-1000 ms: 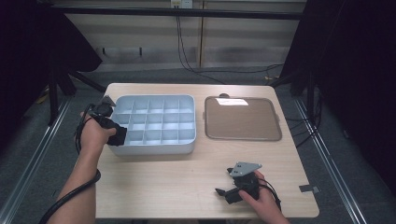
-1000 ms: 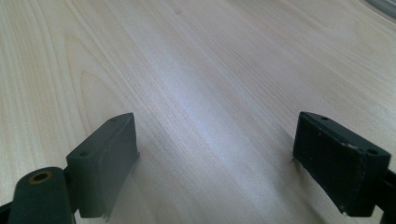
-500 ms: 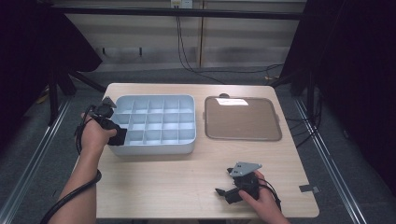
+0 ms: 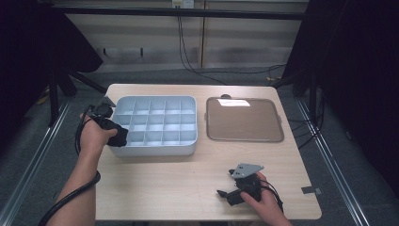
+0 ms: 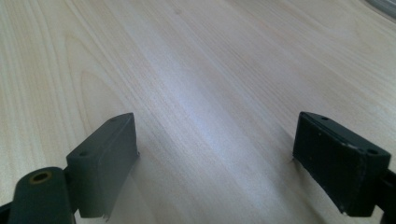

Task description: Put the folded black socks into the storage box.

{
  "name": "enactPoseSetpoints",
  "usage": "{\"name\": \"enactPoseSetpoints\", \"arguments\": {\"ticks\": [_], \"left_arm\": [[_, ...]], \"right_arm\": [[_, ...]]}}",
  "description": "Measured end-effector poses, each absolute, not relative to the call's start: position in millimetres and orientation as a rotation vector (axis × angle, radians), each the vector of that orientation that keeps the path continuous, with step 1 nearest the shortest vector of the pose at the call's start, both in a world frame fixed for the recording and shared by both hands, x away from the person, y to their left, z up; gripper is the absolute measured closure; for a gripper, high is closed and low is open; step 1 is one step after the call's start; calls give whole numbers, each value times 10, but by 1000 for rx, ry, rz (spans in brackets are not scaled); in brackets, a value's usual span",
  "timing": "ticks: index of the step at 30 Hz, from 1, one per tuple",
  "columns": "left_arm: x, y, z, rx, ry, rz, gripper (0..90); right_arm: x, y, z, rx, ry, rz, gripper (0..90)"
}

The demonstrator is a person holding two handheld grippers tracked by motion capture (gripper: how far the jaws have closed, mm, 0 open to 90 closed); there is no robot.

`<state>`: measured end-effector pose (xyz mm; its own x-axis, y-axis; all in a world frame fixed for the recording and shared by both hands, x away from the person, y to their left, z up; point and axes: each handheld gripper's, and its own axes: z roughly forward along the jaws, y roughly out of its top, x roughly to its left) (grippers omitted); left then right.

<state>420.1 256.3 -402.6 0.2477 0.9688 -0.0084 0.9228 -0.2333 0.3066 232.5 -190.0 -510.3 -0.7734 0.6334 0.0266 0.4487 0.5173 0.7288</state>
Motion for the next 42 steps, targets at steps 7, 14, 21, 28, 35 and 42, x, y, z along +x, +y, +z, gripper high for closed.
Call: {"name": "enactPoseSetpoints", "arguments": {"ticks": [7, 14, 21, 28, 35, 42], "left_arm": [[4201, 2564, -3949, 2266, 1756, 290, 583], [4199, 2594, -3843, 2239, 1757, 287, 582], [4201, 2633, -3754, 2228, 1772, 269, 604], [4207, 2652, -3683, 2221, 1778, 244, 662], [4217, 2633, -3618, 2226, 1777, 220, 734], [4228, 2614, -3578, 2253, 1773, 205, 782]], "right_arm": [[2325, -1900, -5103, 915, 2517, 1104, 132], [2324, -1899, -5103, 919, 2517, 1104, 132], [2325, -1899, -5103, 916, 2518, 1104, 132], [2325, -1900, -5103, 916, 2517, 1104, 132], [2325, -1900, -5103, 916, 2518, 1104, 132], [2325, -1900, -5102, 916, 2517, 1103, 132]]}}
